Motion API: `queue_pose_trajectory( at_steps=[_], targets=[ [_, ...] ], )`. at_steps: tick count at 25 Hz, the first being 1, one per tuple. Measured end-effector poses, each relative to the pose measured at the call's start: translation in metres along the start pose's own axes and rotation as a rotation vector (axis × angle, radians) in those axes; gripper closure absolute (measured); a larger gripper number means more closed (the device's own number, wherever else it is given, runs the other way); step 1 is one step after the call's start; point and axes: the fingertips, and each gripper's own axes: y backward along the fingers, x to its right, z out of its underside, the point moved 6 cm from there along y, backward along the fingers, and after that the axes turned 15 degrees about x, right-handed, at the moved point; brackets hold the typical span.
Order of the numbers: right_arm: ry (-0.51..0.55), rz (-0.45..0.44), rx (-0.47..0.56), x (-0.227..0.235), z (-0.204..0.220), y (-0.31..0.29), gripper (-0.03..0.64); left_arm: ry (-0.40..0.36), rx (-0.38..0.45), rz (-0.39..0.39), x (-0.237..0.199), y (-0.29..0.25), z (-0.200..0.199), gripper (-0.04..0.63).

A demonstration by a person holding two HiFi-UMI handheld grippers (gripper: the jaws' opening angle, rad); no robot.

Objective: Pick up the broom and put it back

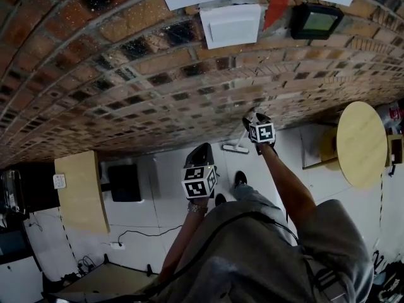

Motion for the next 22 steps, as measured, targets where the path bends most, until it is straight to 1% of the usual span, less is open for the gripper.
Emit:
queue_pose_trajectory(
  at_steps=[6, 8, 9, 12, 14, 15, 18, 19, 20, 22],
  targets=[
    [-0.001, 0.010, -0.023, 0.005, 0.011, 0.007, 0.362, 0.000, -0.006, 0.003, 0.003, 0.007, 0.005, 0.624],
    [-0.012, 0.014, -0.011, 0.001, 0.012, 0.016, 0.364, 0.000, -0.002, 0.004, 0.003, 0.010, 0.005, 0.624],
    [-0.023, 0.008, 0.002, -0.007, 0.012, 0.024, 0.376, 0.000, 0.000, 0.004, 0.003, 0.011, 0.005, 0.624],
    [-0.061, -0.038, 0.051, -0.047, 0.012, 0.055, 0.470, -0.002, -0.001, 0.011, 0.003, 0.015, 0.007, 0.624],
    [-0.095, -0.037, 0.075, -0.075, 0.008, 0.079, 0.555, -0.008, -0.006, 0.029, 0.009, 0.017, 0.007, 0.624],
    [-0.121, -0.026, 0.080, -0.086, 0.006, 0.090, 0.583, -0.012, -0.005, 0.043, 0.012, 0.017, 0.007, 0.624],
    [-0.190, -0.020, 0.082, -0.123, -0.003, 0.122, 0.601, -0.027, -0.003, 0.091, 0.025, 0.026, 0.008, 0.624],
    [-0.195, -0.026, 0.086, -0.136, -0.006, 0.133, 0.602, -0.031, -0.004, 0.107, 0.029, 0.031, 0.010, 0.624],
    [-0.191, -0.030, 0.095, -0.148, -0.009, 0.145, 0.623, -0.034, -0.005, 0.125, 0.033, 0.036, 0.012, 0.624],
    [-0.170, -0.030, 0.118, -0.171, -0.016, 0.172, 0.629, -0.036, -0.010, 0.160, 0.041, 0.048, 0.019, 0.624]
  ],
)
